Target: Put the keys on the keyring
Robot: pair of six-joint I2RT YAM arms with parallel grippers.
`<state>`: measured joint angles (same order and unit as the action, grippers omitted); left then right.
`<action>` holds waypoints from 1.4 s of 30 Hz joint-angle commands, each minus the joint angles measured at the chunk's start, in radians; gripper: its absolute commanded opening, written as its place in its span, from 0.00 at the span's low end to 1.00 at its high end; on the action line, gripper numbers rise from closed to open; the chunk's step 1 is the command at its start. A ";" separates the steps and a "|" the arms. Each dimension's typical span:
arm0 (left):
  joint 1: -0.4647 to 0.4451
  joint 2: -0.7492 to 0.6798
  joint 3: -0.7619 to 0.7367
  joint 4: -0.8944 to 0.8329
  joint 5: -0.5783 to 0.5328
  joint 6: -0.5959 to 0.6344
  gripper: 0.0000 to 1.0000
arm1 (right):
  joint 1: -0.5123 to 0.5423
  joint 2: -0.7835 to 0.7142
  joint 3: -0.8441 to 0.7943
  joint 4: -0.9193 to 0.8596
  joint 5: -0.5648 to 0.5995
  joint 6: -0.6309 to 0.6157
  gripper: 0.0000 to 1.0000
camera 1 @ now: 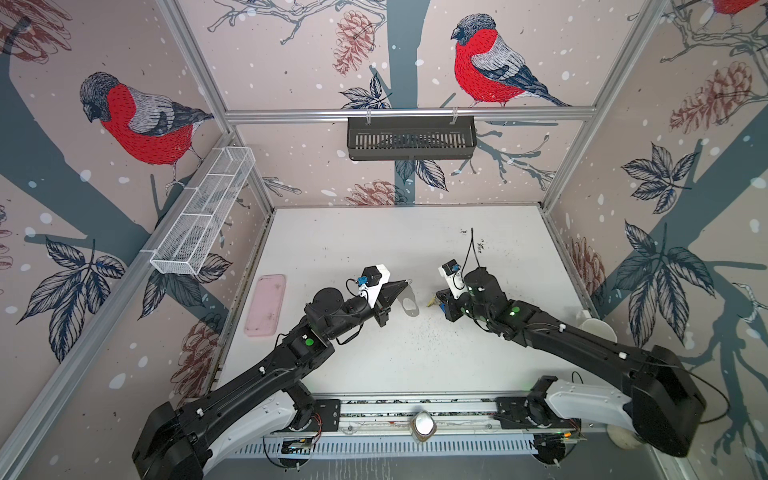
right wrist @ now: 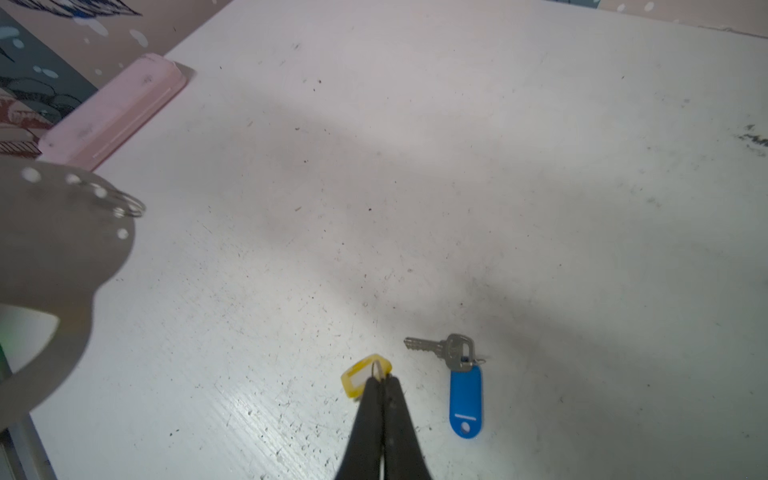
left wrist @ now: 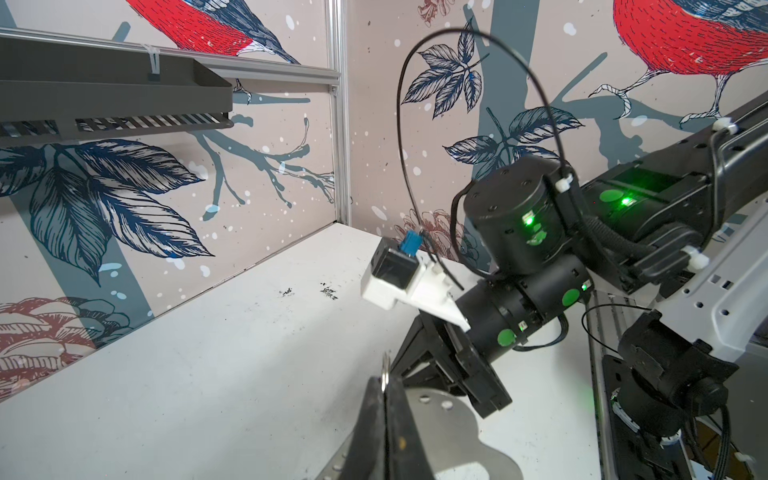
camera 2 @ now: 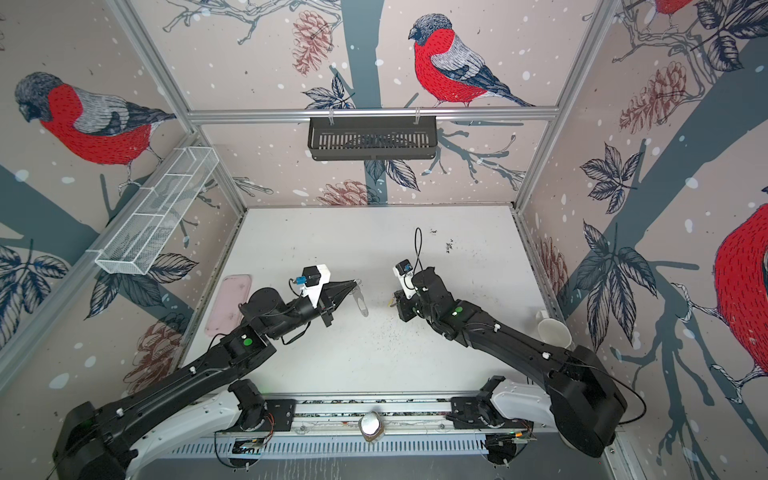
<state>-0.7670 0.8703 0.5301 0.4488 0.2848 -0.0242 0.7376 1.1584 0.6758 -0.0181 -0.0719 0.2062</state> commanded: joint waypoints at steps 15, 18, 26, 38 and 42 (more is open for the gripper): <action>-0.027 0.033 0.011 0.065 -0.040 0.019 0.00 | -0.003 -0.221 0.079 0.067 -0.185 -0.096 0.00; -0.038 0.041 0.013 0.076 -0.048 0.025 0.00 | 0.003 -0.224 0.093 0.063 -0.220 -0.112 0.00; -0.054 0.075 0.034 0.076 -0.061 0.034 0.00 | 0.052 -0.214 0.114 0.058 -0.247 -0.146 0.00; -0.068 0.099 0.051 0.064 -0.069 0.044 0.00 | 0.089 -0.193 0.140 0.047 -0.241 -0.171 0.00; -0.069 0.095 0.053 0.063 -0.062 0.046 0.00 | 0.092 -0.190 0.143 0.047 -0.235 -0.171 0.00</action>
<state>-0.8330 0.9688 0.5732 0.4622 0.2249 0.0090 0.8276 0.9665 0.8082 0.0071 -0.3084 0.0486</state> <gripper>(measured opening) 0.049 0.049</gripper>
